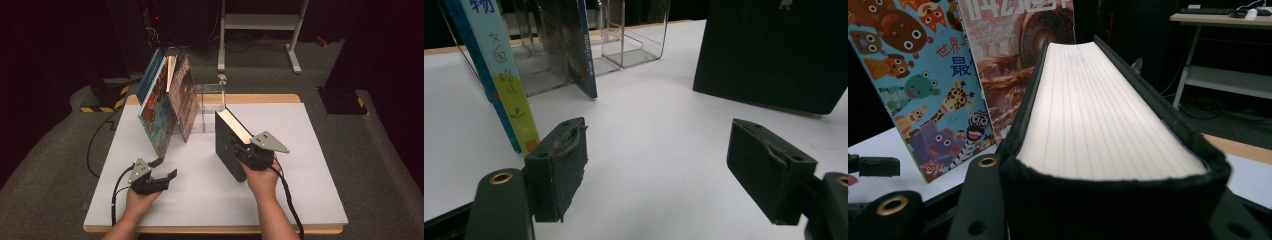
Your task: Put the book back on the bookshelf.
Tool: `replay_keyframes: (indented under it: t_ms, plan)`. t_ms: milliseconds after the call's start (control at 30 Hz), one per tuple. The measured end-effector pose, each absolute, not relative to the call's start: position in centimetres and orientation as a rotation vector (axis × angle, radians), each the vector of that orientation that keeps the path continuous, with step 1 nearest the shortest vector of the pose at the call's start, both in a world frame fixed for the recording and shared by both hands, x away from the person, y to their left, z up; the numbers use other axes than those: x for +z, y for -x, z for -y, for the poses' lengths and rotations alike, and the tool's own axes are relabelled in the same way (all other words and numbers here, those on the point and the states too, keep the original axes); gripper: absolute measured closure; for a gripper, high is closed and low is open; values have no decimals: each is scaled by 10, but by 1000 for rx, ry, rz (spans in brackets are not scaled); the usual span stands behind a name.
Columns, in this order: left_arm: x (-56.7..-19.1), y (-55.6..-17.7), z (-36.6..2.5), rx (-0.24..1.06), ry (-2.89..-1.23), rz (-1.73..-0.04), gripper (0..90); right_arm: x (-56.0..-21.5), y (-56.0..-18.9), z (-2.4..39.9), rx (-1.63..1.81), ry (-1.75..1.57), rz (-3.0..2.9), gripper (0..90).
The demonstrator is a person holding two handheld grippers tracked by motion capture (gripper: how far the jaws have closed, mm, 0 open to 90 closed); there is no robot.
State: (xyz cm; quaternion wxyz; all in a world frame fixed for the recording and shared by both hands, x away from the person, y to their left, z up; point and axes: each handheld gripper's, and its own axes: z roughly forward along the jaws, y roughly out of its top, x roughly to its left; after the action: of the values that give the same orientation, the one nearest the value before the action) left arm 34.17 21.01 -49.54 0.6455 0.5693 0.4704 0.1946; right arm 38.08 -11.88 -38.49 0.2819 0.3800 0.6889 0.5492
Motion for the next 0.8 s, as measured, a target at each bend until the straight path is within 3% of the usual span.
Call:
replay_keyframes:
  t_ms: [367,800]
  plan:
    - [-495,-341,-210,431,-1283,-1069,244,-367,-395,96,1475,-1032,-1787,540]
    - [-495,-340,-211,429,-1290,-1065,244,-360,-438,71,1467,-1049,-1724,540]
